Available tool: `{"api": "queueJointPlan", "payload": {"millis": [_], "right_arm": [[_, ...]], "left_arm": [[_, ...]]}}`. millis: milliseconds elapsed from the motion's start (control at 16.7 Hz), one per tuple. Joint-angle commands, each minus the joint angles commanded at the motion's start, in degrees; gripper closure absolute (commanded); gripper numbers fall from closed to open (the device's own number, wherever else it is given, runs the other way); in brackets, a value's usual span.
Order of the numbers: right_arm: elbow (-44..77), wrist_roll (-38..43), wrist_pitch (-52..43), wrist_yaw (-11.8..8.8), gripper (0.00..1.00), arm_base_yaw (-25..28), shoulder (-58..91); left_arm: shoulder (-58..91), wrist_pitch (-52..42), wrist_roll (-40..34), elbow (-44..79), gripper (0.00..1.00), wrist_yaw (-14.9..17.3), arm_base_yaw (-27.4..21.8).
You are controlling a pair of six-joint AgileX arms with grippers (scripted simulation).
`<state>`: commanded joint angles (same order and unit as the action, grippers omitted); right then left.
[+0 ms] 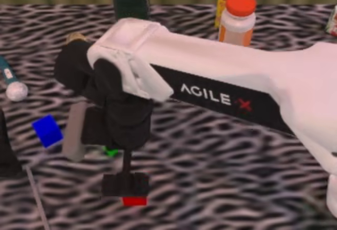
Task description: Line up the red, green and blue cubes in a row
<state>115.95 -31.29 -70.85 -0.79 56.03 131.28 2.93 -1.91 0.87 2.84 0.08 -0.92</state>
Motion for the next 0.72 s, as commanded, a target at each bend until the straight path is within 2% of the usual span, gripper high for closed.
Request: {"api": "queueJointPlan", "payload": {"millis": [300, 720], "right_arm": [[-13.5, 4.0, 10.8, -1.2, 0.0, -7.9, -16.9], [-49.5, 14.6, 33.3, -2.7, 0.0, -26.6, -60.3]], "left_arm": [[15.1, -8.7, 4.0, 12.9, 0.0, 0.0, -3.8], [54.0, -27.5, 12.4, 38.9, 0.0, -0.1, -11.5]]}}
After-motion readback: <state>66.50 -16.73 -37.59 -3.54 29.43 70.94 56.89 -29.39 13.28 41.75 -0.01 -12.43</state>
